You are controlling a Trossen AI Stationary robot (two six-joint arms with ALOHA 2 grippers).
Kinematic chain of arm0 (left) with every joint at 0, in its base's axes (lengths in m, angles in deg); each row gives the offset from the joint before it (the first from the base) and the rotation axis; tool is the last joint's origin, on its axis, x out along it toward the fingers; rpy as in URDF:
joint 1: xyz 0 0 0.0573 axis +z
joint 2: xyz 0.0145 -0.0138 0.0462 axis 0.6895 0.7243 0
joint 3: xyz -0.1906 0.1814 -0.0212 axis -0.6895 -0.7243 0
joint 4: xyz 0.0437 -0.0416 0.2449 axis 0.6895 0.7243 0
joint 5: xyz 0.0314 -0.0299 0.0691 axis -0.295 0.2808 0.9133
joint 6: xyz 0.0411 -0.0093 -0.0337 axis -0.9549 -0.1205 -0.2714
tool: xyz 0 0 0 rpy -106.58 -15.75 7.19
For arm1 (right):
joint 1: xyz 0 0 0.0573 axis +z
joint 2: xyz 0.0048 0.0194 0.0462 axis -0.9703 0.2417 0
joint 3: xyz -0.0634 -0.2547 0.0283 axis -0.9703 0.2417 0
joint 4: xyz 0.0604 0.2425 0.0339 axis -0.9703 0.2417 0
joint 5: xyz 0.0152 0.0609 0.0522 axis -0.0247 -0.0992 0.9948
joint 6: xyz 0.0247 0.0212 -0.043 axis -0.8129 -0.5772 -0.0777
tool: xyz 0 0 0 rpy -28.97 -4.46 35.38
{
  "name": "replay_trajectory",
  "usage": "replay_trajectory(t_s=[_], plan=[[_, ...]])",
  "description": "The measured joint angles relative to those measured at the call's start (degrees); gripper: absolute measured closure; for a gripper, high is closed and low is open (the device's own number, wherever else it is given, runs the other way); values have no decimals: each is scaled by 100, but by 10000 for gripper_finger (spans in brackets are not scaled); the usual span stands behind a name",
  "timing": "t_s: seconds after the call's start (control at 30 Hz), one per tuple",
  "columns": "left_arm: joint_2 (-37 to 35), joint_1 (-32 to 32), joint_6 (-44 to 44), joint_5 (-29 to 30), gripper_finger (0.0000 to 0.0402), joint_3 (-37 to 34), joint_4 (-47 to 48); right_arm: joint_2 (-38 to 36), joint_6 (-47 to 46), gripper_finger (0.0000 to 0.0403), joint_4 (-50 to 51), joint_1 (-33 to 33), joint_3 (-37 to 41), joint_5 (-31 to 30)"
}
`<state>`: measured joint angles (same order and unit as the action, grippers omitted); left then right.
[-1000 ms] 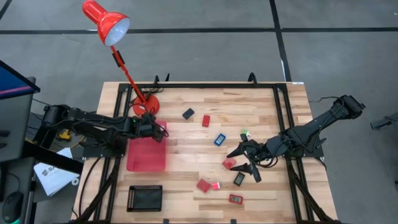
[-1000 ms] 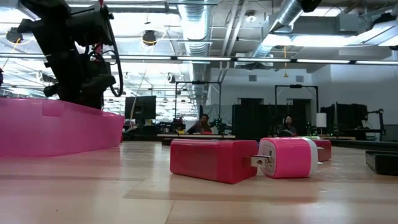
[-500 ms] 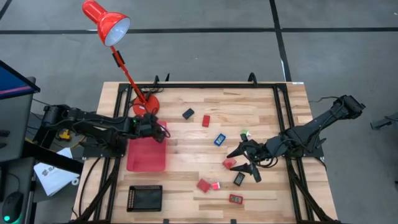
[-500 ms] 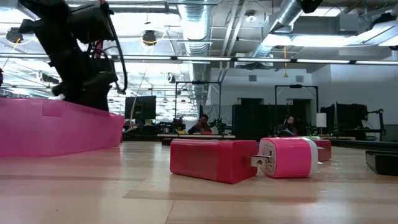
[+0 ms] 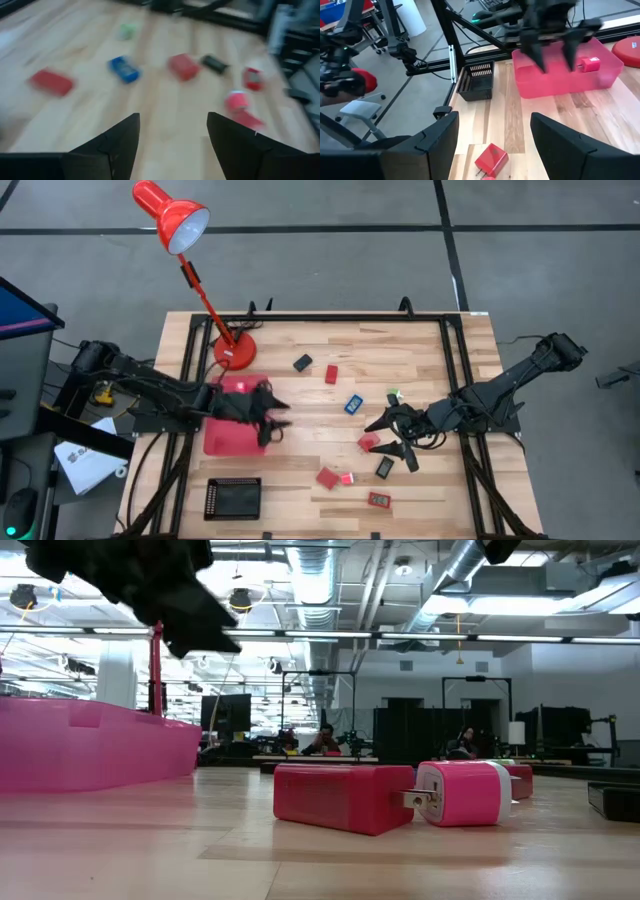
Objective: Pick & Place Office items
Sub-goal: Put the left red charger adapter into the red bin
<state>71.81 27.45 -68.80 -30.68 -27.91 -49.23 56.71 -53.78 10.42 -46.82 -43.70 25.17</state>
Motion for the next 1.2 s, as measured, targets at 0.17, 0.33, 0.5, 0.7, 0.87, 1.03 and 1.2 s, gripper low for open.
replay_trajectory(t_s=[0.17, 0.33, 0.5, 0.7, 0.87, 1.03, 1.2], plan=[[1047, -454, -139, 21, 187, 262, -650, 0, -1, 163, -41, 0, 0, -133], [2517, -743, -911, 38, 174, 1150, -672, 0, -18, 163, -109, -2, 0, -175], [3335, -900, -1757, 38, 139, 1944, -474, 0, -191, 163, -83, 14, 0, -177], [3586, -952, -1773, -470, 97, 2280, -563, 0, -308, 163, -94, 152, 0, -188], [3734, -966, -1739, -1024, 78, 2374, -667, 0, -308, 163, -136, 285, -2, -351], [4076, -944, -1745, -1052, 76, 2495, -717, 0, -308, 163, -188, 461, -2, -581], [4379, -847, -1853, -1067, 75, 2621, -937, 0, -308, 163, -234, 621, -2, -790]])
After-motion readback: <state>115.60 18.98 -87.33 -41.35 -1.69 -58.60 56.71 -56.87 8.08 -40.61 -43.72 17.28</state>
